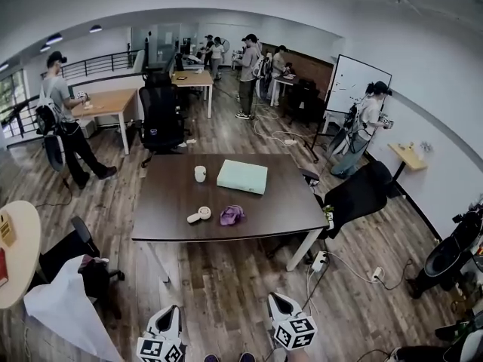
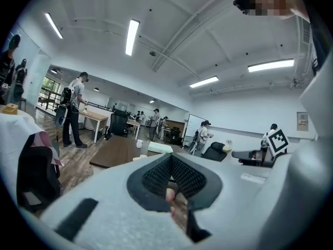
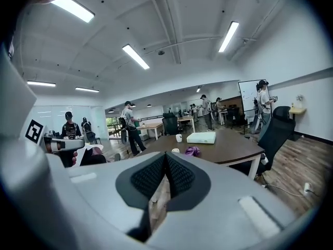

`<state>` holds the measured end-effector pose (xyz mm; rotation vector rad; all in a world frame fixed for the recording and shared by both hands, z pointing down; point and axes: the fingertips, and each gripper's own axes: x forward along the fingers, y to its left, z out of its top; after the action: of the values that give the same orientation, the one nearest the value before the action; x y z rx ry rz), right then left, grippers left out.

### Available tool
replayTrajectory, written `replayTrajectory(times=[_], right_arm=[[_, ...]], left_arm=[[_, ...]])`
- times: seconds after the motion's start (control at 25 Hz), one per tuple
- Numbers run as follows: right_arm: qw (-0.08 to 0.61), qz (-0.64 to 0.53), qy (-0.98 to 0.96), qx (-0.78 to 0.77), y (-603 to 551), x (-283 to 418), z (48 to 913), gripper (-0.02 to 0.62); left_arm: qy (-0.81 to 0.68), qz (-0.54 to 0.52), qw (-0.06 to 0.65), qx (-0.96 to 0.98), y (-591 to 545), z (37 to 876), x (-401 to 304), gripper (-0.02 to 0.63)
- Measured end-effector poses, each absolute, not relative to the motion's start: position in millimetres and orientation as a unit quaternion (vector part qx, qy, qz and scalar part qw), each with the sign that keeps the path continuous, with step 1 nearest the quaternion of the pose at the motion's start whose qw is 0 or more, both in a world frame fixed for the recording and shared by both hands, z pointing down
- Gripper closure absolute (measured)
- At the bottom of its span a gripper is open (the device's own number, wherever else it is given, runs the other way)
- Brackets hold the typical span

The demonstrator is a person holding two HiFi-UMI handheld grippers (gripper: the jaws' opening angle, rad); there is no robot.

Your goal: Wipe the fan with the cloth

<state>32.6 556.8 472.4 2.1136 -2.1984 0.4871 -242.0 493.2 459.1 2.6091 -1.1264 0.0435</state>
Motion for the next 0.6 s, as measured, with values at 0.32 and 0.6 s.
replayTrajectory(times=[0.32, 0.6], right_arm=[[0.024, 0.162, -0.702, 0.693, 561, 16, 478, 0.586], [0.047, 0.164, -0.695, 0.698, 563, 13, 486, 0.586]], left_arm=[[-0.374, 0.020, 0.135, 0.918, 492, 460, -253, 0.606], [-0.365, 0.034, 0.138, 0.920, 487, 465, -249, 0.606]])
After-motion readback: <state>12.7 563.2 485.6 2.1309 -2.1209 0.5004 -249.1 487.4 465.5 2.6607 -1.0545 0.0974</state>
